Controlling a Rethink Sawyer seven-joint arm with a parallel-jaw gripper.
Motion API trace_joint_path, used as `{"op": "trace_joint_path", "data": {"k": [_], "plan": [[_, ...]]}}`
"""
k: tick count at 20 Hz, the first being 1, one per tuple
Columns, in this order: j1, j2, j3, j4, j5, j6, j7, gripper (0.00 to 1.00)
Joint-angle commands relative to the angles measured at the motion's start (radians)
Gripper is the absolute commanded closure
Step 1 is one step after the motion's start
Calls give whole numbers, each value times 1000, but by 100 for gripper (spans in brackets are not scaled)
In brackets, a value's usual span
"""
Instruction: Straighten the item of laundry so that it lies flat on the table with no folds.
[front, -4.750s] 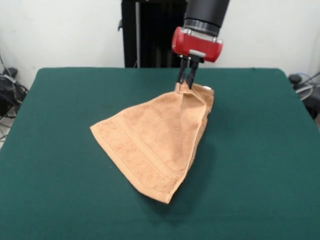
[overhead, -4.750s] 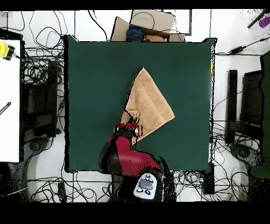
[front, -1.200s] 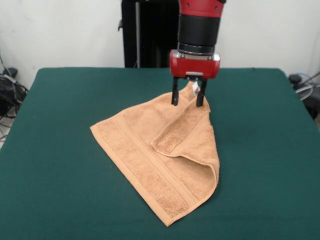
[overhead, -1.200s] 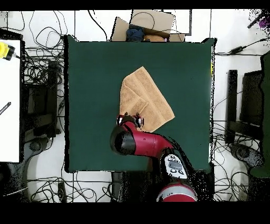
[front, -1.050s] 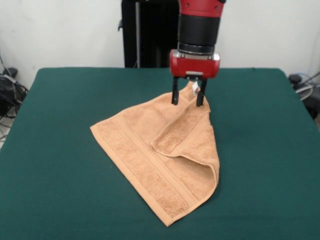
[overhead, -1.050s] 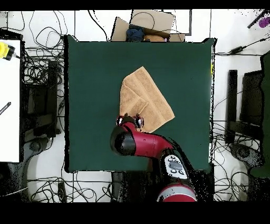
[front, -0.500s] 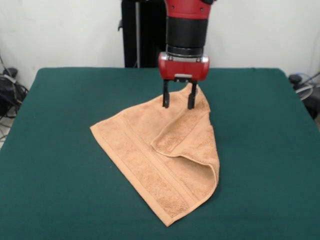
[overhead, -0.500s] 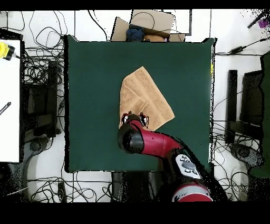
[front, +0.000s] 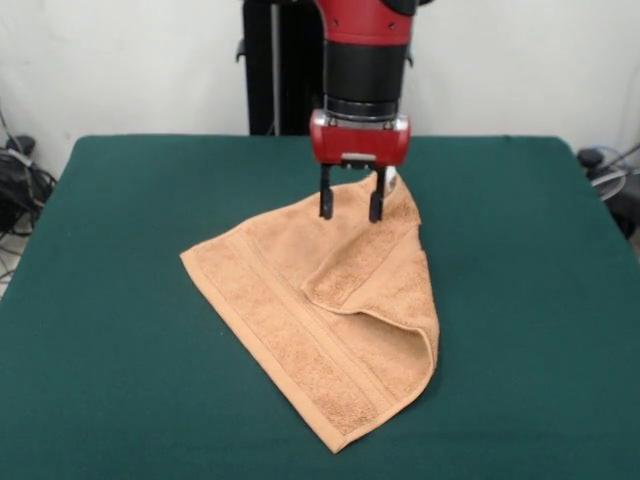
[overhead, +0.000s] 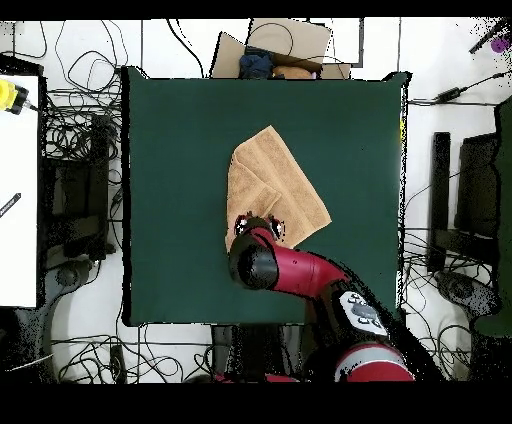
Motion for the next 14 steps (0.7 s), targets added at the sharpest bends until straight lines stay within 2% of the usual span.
{"op": "trace_joint_path", "data": {"k": [1, 3, 6, 9, 14], "plan": [[8, 87, 69, -39, -34, -47, 161, 0], [35, 130, 32, -69, -30, -73, 155, 0], [70, 150, -20, -99, -24, -82, 142, 0], [52, 115, -19, -94, -38, -33, 118, 0], [-35, 41, 43, -65, -65, 84, 83, 0]]}}
